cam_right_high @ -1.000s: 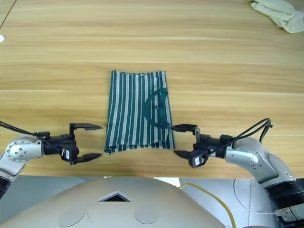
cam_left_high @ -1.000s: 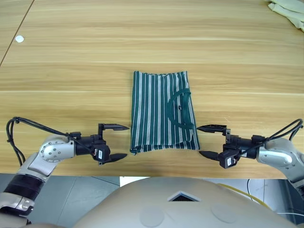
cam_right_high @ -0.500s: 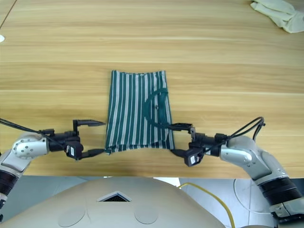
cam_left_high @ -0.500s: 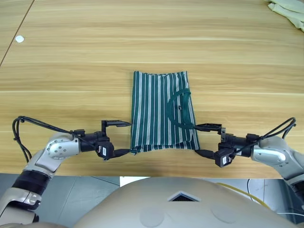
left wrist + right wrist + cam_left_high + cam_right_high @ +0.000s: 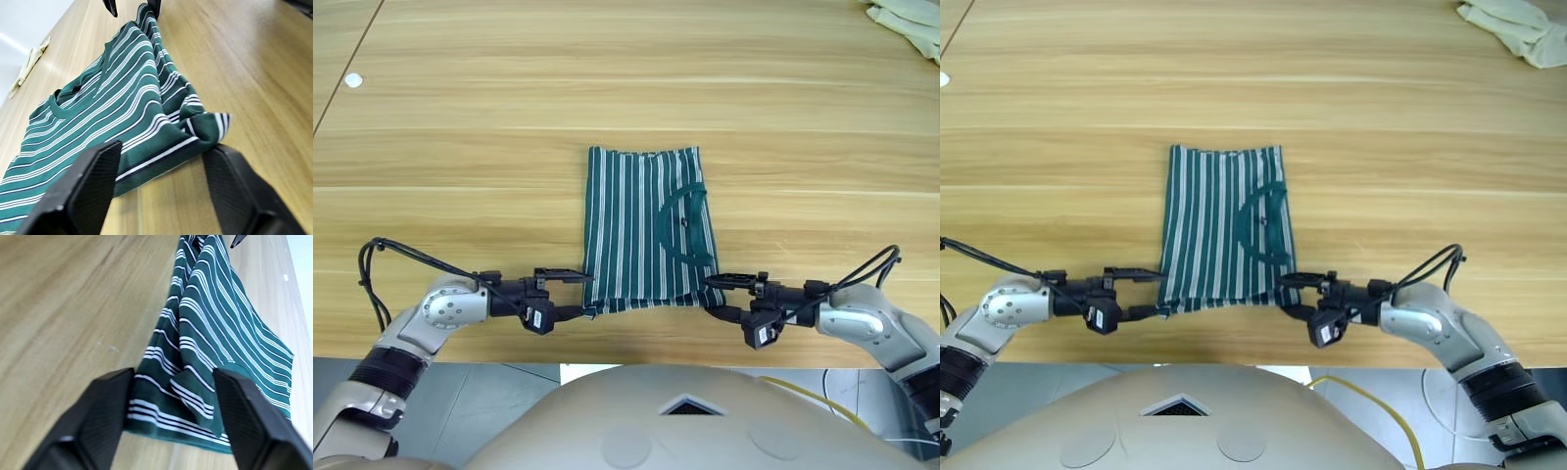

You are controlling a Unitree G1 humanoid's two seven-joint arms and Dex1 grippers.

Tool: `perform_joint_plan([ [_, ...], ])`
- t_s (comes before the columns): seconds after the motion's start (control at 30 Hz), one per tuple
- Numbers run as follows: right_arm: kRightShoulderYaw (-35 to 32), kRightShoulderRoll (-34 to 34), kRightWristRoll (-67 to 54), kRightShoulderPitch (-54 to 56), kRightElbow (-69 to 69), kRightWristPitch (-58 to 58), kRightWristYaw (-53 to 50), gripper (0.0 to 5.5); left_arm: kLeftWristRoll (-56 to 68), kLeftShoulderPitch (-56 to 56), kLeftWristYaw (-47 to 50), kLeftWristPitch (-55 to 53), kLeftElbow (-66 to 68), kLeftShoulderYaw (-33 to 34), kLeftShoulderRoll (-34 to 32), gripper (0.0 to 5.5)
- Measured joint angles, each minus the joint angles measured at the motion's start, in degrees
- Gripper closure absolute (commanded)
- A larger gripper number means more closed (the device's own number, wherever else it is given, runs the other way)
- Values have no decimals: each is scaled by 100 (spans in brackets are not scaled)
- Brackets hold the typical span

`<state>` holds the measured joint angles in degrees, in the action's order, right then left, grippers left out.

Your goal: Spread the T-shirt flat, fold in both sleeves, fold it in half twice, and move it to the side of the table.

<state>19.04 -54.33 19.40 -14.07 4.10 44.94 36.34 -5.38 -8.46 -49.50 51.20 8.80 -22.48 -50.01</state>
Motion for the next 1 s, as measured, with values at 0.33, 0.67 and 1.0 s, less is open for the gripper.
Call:
perform_joint_plan([
  [0.33, 135, 198, 202, 129, -130, -114, -7, 503, 1, 64, -113, 4, 39, -183, 2, 468],
  [0.67, 137, 213, 261, 140, -154, -145, -18, 550, 3, 65, -112, 24, 83, -211, 8, 537],
  [1.0, 12, 83, 179, -68, 35, -188, 11, 550, 31, 35, -50, 87, -145, -81, 3, 537],
])
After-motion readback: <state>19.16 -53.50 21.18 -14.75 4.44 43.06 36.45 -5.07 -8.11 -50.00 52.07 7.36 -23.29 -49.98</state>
